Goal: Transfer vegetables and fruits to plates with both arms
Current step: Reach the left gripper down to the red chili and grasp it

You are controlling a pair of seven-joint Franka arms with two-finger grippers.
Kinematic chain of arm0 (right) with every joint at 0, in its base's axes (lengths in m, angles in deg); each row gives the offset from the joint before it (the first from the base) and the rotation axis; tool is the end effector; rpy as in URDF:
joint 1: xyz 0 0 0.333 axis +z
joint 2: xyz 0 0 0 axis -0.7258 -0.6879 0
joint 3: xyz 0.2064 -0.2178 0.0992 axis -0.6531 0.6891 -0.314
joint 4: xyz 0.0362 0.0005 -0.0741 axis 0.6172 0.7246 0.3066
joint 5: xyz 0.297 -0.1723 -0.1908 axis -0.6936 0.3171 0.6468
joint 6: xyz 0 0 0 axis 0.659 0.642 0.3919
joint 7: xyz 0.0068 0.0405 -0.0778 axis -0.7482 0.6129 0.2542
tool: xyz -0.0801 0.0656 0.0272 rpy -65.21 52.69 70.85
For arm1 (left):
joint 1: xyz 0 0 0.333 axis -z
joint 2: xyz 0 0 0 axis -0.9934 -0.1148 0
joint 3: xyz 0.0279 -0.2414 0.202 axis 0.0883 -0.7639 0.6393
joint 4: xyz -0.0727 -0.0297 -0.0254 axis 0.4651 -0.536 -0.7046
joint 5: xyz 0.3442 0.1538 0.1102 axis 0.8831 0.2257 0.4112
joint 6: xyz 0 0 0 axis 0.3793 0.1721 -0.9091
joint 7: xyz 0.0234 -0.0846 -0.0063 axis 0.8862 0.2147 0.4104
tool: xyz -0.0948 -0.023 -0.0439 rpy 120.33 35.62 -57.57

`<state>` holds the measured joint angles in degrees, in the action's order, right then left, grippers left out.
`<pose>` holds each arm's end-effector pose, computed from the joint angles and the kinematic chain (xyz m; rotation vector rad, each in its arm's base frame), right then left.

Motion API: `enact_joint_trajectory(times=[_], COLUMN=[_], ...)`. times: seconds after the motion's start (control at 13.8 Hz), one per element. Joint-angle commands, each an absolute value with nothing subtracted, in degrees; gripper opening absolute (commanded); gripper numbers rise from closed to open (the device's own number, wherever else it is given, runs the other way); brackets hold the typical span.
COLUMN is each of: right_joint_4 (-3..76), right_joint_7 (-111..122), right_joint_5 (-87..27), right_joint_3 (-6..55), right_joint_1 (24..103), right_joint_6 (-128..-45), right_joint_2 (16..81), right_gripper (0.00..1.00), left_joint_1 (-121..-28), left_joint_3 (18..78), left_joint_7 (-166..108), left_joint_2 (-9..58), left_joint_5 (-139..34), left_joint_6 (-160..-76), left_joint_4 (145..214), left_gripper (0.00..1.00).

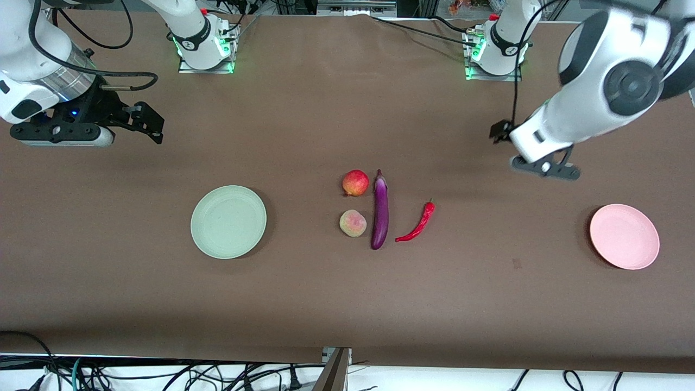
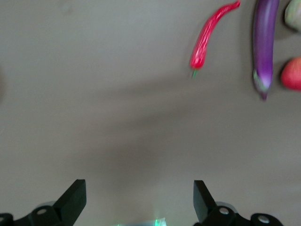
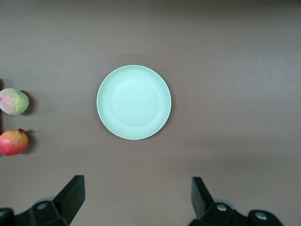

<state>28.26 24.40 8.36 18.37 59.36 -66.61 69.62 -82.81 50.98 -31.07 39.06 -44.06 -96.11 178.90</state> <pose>0.5594 0.1300 0.6097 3.1330 -0.0071 0.0826 0.5690 -0.1547 0.4530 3.0838 -0.3195 -0.3899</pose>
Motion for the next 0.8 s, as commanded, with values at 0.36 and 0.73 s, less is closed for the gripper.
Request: enact_joint_trajectory(times=[0.36, 0.73], right_joint_4=[28.2, 28.3], right_joint_7=[24.6, 24.6], right_joint_5=[8.4, 8.4], right_joint_3=[18.1, 18.1], right_joint_1=[59.3, 59.3], right_joint_6=[-66.2, -66.2], right_joint_2=[70.0, 70.0], right_gripper=[1.00, 1.00], left_joint_1=[-74.7, -72.2], left_joint_3=[50.7, 50.8], left_joint_7=[-31.5, -31.1], left_joint_2=[18.6, 11.3], left_joint_5=[-39.8, -34.8], left_joint_6=[-125.5, -135.9], left_joint_4=[176.9, 177.8], left_gripper=[1.00, 1.00])
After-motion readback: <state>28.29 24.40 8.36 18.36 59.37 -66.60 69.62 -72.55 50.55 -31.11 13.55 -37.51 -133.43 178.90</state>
